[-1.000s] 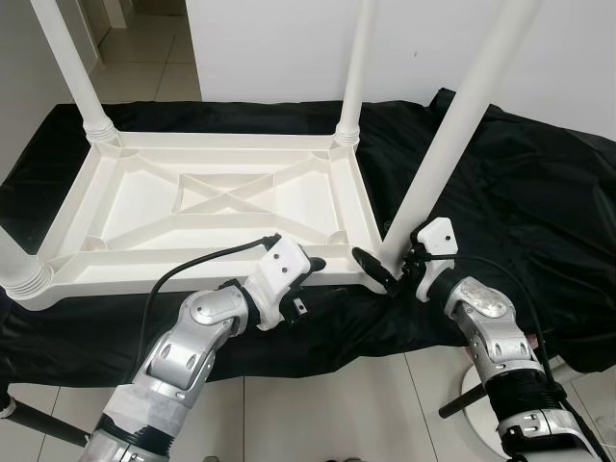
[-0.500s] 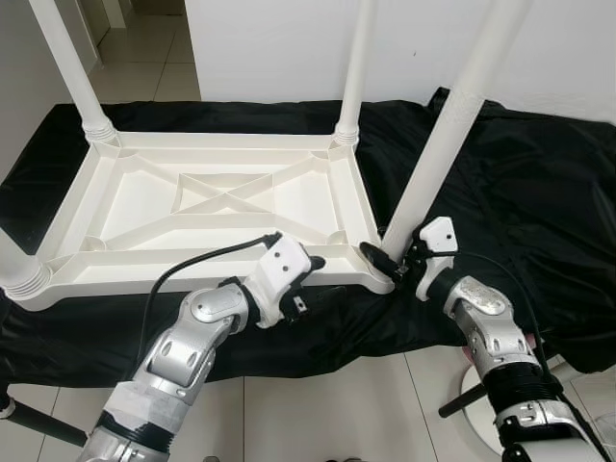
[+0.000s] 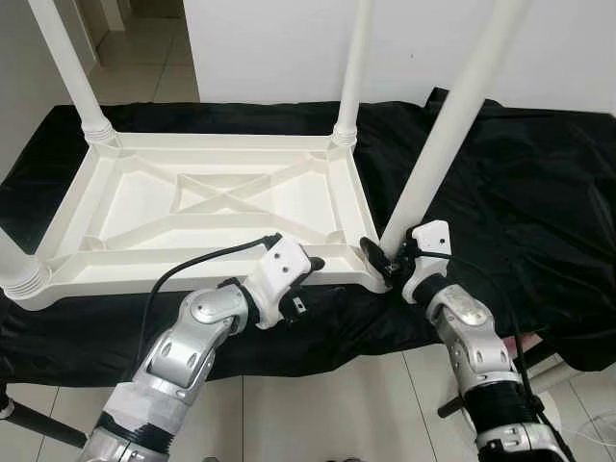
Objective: Building children table
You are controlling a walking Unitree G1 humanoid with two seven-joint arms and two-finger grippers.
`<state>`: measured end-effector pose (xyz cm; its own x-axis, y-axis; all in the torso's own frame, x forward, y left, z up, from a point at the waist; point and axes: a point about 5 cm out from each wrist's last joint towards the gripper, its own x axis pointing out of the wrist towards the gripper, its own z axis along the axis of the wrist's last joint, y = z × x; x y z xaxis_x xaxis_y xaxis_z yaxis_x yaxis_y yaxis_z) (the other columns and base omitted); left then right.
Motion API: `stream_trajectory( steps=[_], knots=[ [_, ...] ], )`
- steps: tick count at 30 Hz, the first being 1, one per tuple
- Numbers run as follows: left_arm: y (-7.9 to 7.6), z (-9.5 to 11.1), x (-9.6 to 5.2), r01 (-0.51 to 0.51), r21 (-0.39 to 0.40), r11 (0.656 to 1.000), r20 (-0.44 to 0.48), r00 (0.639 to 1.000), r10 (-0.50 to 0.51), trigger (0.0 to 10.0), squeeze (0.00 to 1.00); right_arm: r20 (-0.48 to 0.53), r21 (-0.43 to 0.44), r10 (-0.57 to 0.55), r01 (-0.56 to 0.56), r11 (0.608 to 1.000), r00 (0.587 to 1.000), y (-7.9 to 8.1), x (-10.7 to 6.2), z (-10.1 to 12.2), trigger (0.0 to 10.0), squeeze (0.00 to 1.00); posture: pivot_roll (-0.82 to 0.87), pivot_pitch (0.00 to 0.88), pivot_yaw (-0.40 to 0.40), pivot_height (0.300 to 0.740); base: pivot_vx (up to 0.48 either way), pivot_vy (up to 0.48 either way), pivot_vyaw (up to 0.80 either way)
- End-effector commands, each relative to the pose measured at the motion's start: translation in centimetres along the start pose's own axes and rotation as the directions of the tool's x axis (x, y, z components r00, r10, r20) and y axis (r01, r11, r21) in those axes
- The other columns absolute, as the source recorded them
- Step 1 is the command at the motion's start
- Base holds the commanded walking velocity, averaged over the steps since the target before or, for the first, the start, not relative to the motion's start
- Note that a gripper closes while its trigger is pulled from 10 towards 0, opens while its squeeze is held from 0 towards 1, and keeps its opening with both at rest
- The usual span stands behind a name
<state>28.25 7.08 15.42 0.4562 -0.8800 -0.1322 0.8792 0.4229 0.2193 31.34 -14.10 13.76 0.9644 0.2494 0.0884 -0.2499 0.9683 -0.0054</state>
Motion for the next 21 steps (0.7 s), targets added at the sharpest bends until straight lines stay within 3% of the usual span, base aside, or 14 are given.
stream_trajectory(
  steps=[1,2,6,10,16,17,21],
  knots=[
    [-0.1,-0.4,-0.1,0.001,-0.006,1.000,-0.016,1.000,-0.001,10.0,0.00,-0.071,0.017,-0.060,0.061,0.998,0.996,0.0,-0.4,-1.2,10.0,0.00,-0.05,0.075,-0.036,0.740,0.000,0.000,0.00],
    [-0.1,-0.4,-0.1,0.003,-0.005,1.000,-0.017,1.000,-0.003,10.0,0.00,-0.097,0.048,-0.152,0.157,0.986,0.984,1.1,-0.7,-1.6,10.0,0.00,-0.05,0.075,-0.035,0.740,0.000,0.000,0.00],
    [-0.1,-0.4,-0.1,0.004,-0.004,1.000,-0.018,1.000,-0.004,10.0,0.00,-0.116,0.069,-0.195,0.203,0.977,0.974,2.0,-0.8,-1.8,10.0,0.00,-0.05,0.075,-0.035,0.740,0.000,0.000,0.00],
    [-0.2,-0.3,0.0,0.003,-0.004,1.000,-0.016,1.000,-0.003,10.0,0.00,-0.128,0.119,-0.234,0.249,0.961,0.964,4.1,-0.8,-1.5,10.0,0.00,-0.05,0.076,-0.035,0.740,0.000,0.000,0.00],
    [-0.2,-0.3,0.0,0.007,-0.003,1.000,-0.019,1.000,-0.007,10.0,0.00,-0.079,0.119,-0.204,0.213,0.970,0.976,4.1,-1.0,-0.6,10.0,0.00,-0.05,0.076,-0.033,0.740,0.000,0.000,0.00],
    [-0.2,-0.3,0.0,0.007,-0.002,1.000,-0.019,1.000,-0.007,10.0,0.00,-0.058,0.120,-0.194,0.200,0.972,0.979,3.8,-1.1,-0.3,10.0,1.00,-0.05,0.075,-0.033,0.740,0.000,0.000,0.00],
    [-0.1,-0.3,0.0,0.007,-0.001,1.000,-0.020,1.000,-0.007,10.0,0.00,-0.038,0.120,-0.182,0.185,0.975,0.983,3.5,-1.2,0.1,10.0,1.00,-0.05,0.074,-0.034,0.740,0.000,0.000,0.00]
  ],
)
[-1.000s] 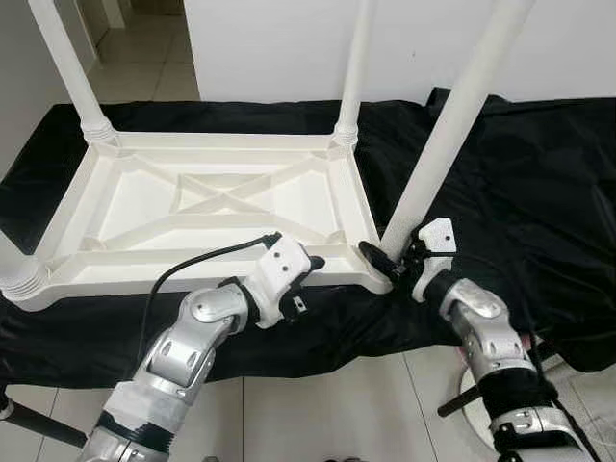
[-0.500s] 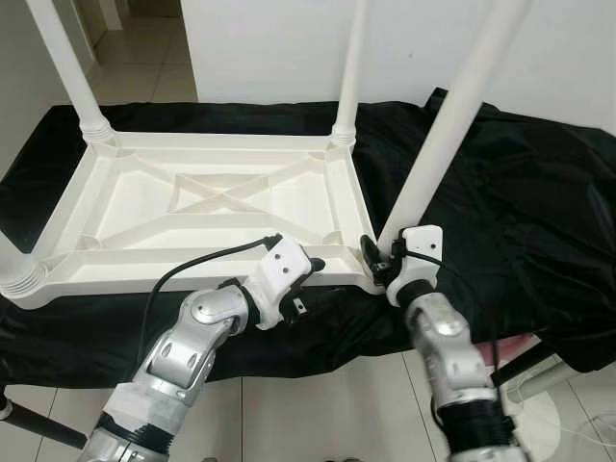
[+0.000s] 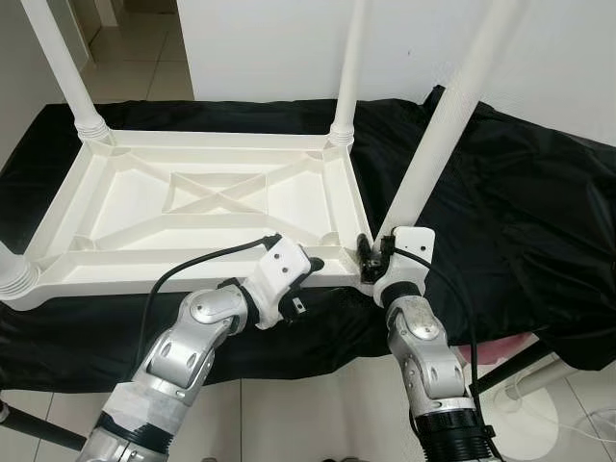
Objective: Building children table
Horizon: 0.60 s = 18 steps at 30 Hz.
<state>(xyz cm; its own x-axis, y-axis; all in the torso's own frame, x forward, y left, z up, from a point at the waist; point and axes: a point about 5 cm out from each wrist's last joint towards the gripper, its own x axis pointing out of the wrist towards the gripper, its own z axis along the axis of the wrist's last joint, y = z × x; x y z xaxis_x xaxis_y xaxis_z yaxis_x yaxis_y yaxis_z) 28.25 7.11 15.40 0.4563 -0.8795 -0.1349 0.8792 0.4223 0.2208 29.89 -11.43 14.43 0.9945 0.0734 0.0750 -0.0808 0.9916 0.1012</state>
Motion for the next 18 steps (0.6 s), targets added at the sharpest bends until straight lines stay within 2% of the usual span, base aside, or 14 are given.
stream_trajectory(
  steps=[1,10,11,12,13,14,15,18],
  knots=[
    [-0.2,-0.3,0.1,0.006,-0.004,1.000,-0.015,1.000,-0.006,10.0,0.00,-0.001,0.031,0.043,-0.043,0.999,0.999,0.1,-0.7,-0.4,10.0,1.00,-0.05,0.074,-0.036,0.740,0.000,0.000,0.00],
    [-0.3,-0.3,0.2,0.006,-0.008,1.000,-0.012,1.000,-0.006,10.0,0.00,0.015,-0.016,0.217,-0.216,0.976,0.976,-1.5,-0.9,-0.4,10.0,1.00,-0.06,0.074,-0.037,0.740,0.000,0.000,0.00],
    [-0.3,-0.3,0.2,0.006,-0.008,1.000,-0.012,1.000,-0.006,10.0,0.00,0.010,-0.020,0.241,-0.241,0.970,0.970,-1.9,-0.9,-0.5,10.0,0.92,-0.06,0.074,-0.037,0.740,0.000,0.000,0.00],
    [-0.2,-0.3,0.2,0.004,-0.007,1.000,-0.012,1.000,-0.004,10.0,0.00,0.005,-0.059,0.283,-0.282,0.958,0.959,-2.7,-0.6,-0.6,10.0,0.92,-0.06,0.073,-0.036,0.740,0.000,0.000,0.00],
    [-0.2,-0.3,0.2,0.004,-0.007,1.000,-0.012,1.000,-0.004,10.0,0.00,0.005,-0.059,0.283,-0.282,0.958,0.959,-2.7,-0.6,-0.6,10.0,0.92,-0.06,0.073,-0.036,0.740,0.000,0.000,0.00],
    [-0.3,-0.3,0.2,0.004,-0.007,1.000,-0.012,1.000,-0.004,10.0,0.00,-0.002,-0.069,0.294,-0.294,0.953,0.956,-3.1,-0.5,-0.6,10.0,0.24,-0.06,0.074,-0.036,0.740,0.000,0.000,0.00],
    [-0.2,-0.3,0.2,0.004,-0.007,1.000,-0.012,1.000,-0.004,10.0,0.00,-0.003,-0.079,0.323,-0.322,0.944,0.947,-3.4,-0.3,-0.4,10.0,0.00,-0.06,0.074,-0.034,0.740,0.000,0.000,0.00],
    [-0.3,-0.3,0.2,0.006,-0.006,1.000,-0.011,1.000,-0.006,10.0,0.00,-0.016,-0.111,0.423,-0.422,0.900,0.906,-3.8,0.5,0.0,10.0,0.00,-0.06,0.073,-0.032,0.740,0.000,0.000,0.00]
  ],
)
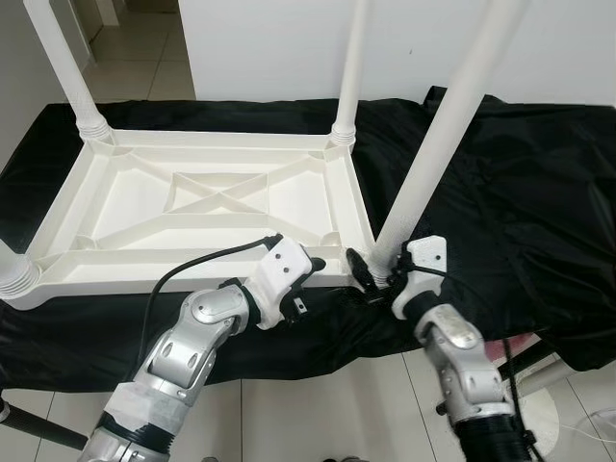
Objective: Building children table
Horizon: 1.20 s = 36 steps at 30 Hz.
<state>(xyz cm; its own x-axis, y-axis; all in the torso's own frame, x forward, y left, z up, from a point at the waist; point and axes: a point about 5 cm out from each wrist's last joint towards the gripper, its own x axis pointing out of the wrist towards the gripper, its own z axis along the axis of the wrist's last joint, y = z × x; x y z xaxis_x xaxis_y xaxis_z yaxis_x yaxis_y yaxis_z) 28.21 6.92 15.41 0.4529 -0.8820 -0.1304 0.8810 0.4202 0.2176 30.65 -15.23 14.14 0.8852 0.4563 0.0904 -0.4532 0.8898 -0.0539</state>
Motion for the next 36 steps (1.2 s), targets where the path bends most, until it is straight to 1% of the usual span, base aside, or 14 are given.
stream_trajectory(
  steps=[1,5,10,11,12,13,25,26,29,30,31,32,34,36],
  knots=[
    [-0.2,-0.3,0.1,0.004,-0.003,1.000,-0.016,1.000,-0.004,10.0,0.00,0.006,-0.008,0.057,-0.057,0.998,0.998,-0.1,0.2,0.0,10.0,0.00,-0.06,0.073,-0.032,0.740,0.000,0.000,0.00],
    [-0.2,-0.3,0.1,0.005,-0.003,1.000,-0.016,1.000,-0.005,10.0,0.00,0.010,-0.023,0.079,-0.079,0.997,0.997,-0.2,0.3,0.1,10.0,0.00,-0.06,0.073,-0.032,0.740,0.000,0.000,0.00],
    [0.0,-0.2,0.3,0.004,0.000,1.000,-0.014,1.000,-0.004,10.0,0.00,-0.021,-0.080,0.175,-0.176,0.981,0.984,-0.5,1.7,0.3,10.0,0.00,-0.06,0.068,-0.028,0.740,0.000,0.000,0.00],
    [0.0,-0.2,0.3,0.004,0.002,1.000,-0.013,1.000,-0.004,10.0,0.00,-0.026,-0.082,0.188,-0.189,0.979,0.982,-0.5,1.9,0.3,3.5,0.00,-0.05,0.065,-0.031,0.740,0.000,0.000,0.00],
    [0.0,-0.2,0.3,0.004,0.003,1.000,-0.012,1.000,-0.004,10.0,0.00,-0.030,-0.077,0.201,-0.203,0.976,0.979,-0.5,2.1,0.2,0.3,0.00,-0.05,0.065,-0.031,0.740,0.000,0.000,0.00],
    [0.0,-0.1,0.2,0.002,0.005,1.000,-0.013,1.000,-0.002,10.0,0.00,-0.036,-0.077,0.214,-0.216,0.973,0.976,-0.5,2.2,0.1,0.0,0.00,-0.05,0.063,-0.033,0.740,0.000,0.000,0.00],
    [0.1,-0.2,0.0,-0.009,0.005,1.000,-0.014,1.000,0.009,10.0,0.00,-0.030,-0.024,0.230,-0.231,0.973,0.973,-0.8,1.7,-0.7,0.0,0.00,-0.05,0.062,-0.036,0.740,0.000,0.000,0.00],
    [0.1,-0.2,0.0,-0.008,0.005,1.000,-0.015,1.000,0.009,10.0,0.00,-0.030,-0.019,0.216,-0.217,0.976,0.976,-0.8,1.6,-0.8,4.2,0.00,-0.05,0.063,-0.036,0.740,0.000,0.000,0.00],
    [0.1,-0.2,0.0,-0.008,0.005,1.000,-0.015,1.000,0.008,10.0,0.00,-0.027,-0.015,0.201,-0.202,0.979,0.979,-0.9,1.5,-0.9,4.2,0.00,-0.05,0.063,-0.036,0.740,0.000,0.000,0.00],
    [0.1,-0.2,0.0,-0.008,0.005,1.000,-0.015,1.000,0.008,10.0,0.00,-0.032,-0.009,0.178,-0.178,0.984,0.984,-1.0,1.4,-0.9,10.0,0.00,-0.05,0.066,-0.036,0.740,0.000,0.000,0.00],
    [0.1,-0.2,0.0,-0.008,0.005,1.000,-0.015,1.000,0.008,10.0,0.00,-0.032,-0.009,0.178,-0.178,0.984,0.984,-1.0,1.4,-0.9,10.0,0.00,-0.05,0.066,-0.036,0.740,0.000,0.000,0.00],
    [0.0,-0.2,0.1,-0.006,0.006,1.000,-0.015,1.000,0.006,10.0,0.00,-0.040,0.001,0.110,-0.110,0.994,0.993,-1.2,1.4,-1.0,10.0,0.00,-0.06,0.069,-0.034,0.740,0.000,0.000,0.00],
    [0.0,-0.2,0.1,-0.006,0.006,1.000,-0.015,1.000,0.006,10.0,0.00,-0.040,0.001,0.110,-0.110,0.994,0.993,-1.2,1.4,-1.0,10.0,0.00,-0.06,0.069,-0.034,0.740,0.000,0.000,0.00],
    [-0.1,-0.3,0.1,-0.003,0.006,1.000,-0.015,1.000,0.003,10.0,0.00,-0.029,0.012,0.002,-0.002,1.000,1.000,-1.3,1.5,-0.8,10.0,0.00,-0.06,0.073,-0.035,0.740,0.000,0.000,0.00]
  ],
)
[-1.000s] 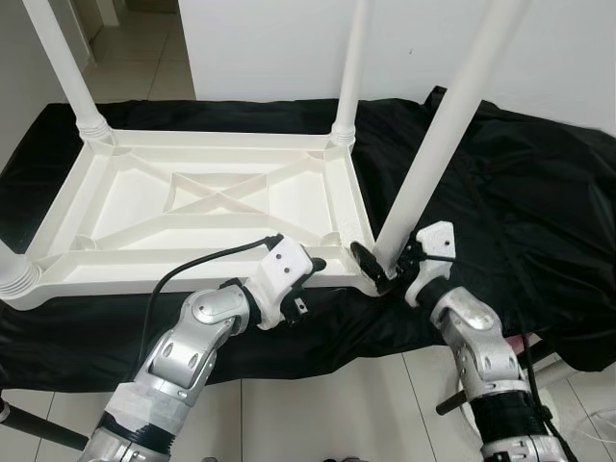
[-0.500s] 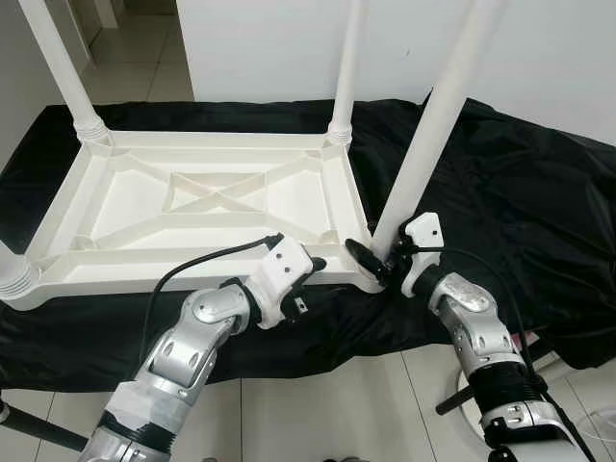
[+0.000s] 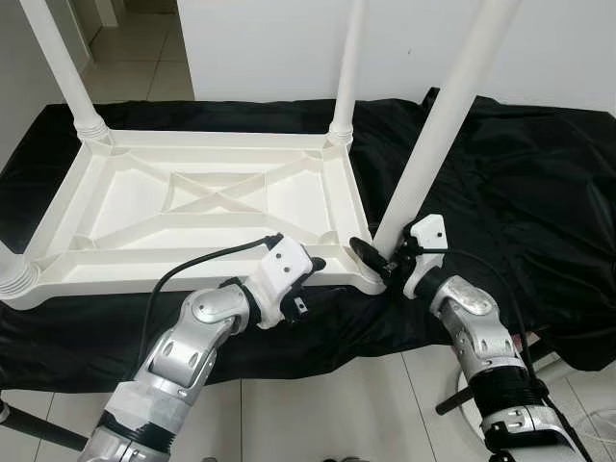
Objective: Building children table
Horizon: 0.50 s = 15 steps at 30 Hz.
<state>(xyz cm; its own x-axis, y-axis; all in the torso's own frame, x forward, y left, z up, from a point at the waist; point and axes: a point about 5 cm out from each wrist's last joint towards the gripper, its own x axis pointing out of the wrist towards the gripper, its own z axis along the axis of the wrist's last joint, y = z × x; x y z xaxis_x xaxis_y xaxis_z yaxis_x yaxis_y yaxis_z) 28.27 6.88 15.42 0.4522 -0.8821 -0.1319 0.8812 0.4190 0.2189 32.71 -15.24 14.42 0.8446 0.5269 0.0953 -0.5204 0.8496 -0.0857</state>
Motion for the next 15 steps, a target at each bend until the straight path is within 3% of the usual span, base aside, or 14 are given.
stream_trajectory(
  steps=[1,6,8,15],
  knots=[
    [-0.1,-0.3,0.0,-0.003,0.004,1.000,-0.014,1.000,0.003,10.0,0.00,-0.035,0.041,-0.116,0.118,0.992,0.993,-0.2,-0.3,-0.7,10.0,0.00,-0.06,0.073,-0.035,0.740,0.000,0.000,0.00],
    [-0.1,-0.4,0.0,-0.004,0.002,1.000,-0.017,1.000,0.004,10.0,0.00,-0.032,0.070,-0.222,0.224,0.972,0.975,0.5,-0.3,-0.6,10.0,0.00,-0.06,0.076,-0.036,0.740,0.000,0.000,0.00],
    [-0.2,-0.4,-0.1,-0.003,0.000,1.000,-0.019,1.000,0.003,10.0,0.00,-0.040,0.120,-0.302,0.305,0.945,0.952,1.8,-0.4,-0.8,10.0,0.00,-0.06,0.079,-0.033,0.740,0.000,0.000,0.00],
    [-0.2,-0.5,-0.1,0.000,0.000,1.000,-0.021,1.000,0.000,10.0,0.00,-0.047,0.164,-0.384,0.386,0.908,0.922,3.7,-0.5,-0.9,10.0,0.00,-0.06,0.079,-0.033,0.740,0.000,0.000,0.00]
  ],
)
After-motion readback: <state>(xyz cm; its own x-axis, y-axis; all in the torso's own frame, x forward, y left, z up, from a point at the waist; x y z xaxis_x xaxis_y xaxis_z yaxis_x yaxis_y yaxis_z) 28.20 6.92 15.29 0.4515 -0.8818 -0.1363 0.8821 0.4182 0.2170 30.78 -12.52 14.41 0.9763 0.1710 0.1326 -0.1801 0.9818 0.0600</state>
